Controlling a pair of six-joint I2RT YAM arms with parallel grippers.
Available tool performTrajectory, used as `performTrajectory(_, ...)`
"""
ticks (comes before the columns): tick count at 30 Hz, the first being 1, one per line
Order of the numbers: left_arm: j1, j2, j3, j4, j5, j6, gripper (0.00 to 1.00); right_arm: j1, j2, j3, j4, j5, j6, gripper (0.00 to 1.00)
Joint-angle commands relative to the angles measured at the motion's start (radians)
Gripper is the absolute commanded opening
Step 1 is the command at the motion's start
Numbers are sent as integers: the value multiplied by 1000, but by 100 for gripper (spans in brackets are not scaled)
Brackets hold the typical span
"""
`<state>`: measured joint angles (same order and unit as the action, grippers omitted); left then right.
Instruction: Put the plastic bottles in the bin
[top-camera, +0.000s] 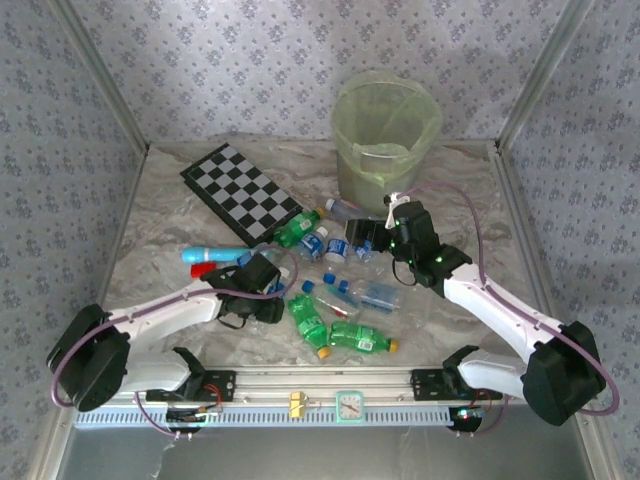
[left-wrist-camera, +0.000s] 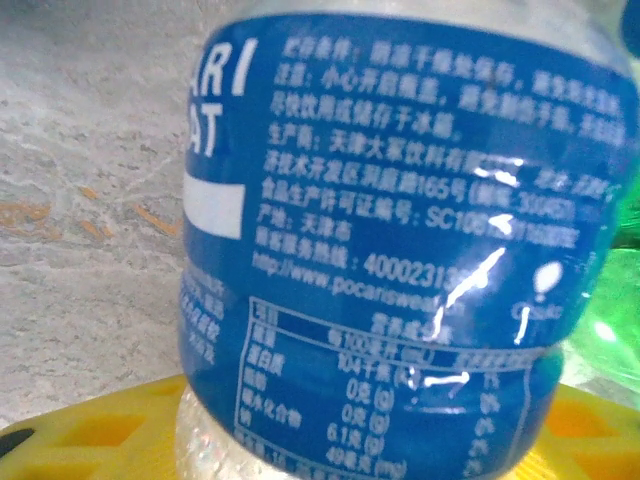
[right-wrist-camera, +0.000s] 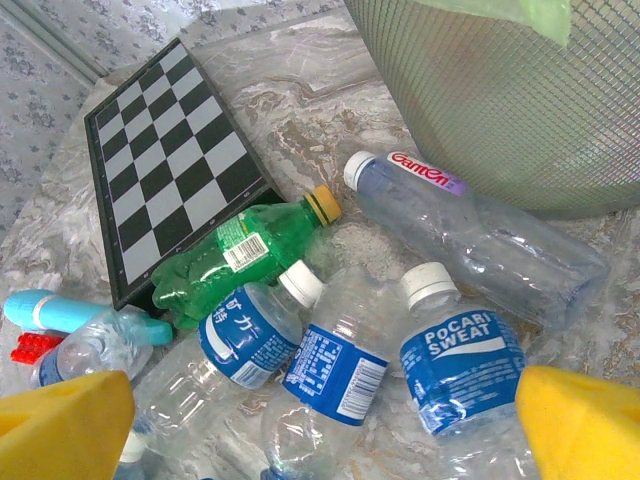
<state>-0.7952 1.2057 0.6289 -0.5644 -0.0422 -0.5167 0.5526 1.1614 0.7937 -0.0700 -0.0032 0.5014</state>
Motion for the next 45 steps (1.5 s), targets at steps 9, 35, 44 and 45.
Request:
performTrajectory(9, -8, -302, -22, 144, -76, -132, 41, 7, 10, 19, 94, -109, 34, 100)
performTrajectory(35, -8, -41, 126, 687, 48, 43, 39, 65, 204, 115, 432, -547, 112, 90)
performTrajectory(44, -7, -28, 156, 693, 149, 39, 39, 79, 271, 148, 449, -586, 103, 85)
performTrajectory(45, -8, -24, 160, 692, 160, 41, 39, 79, 276, 151, 449, -591, 105, 83)
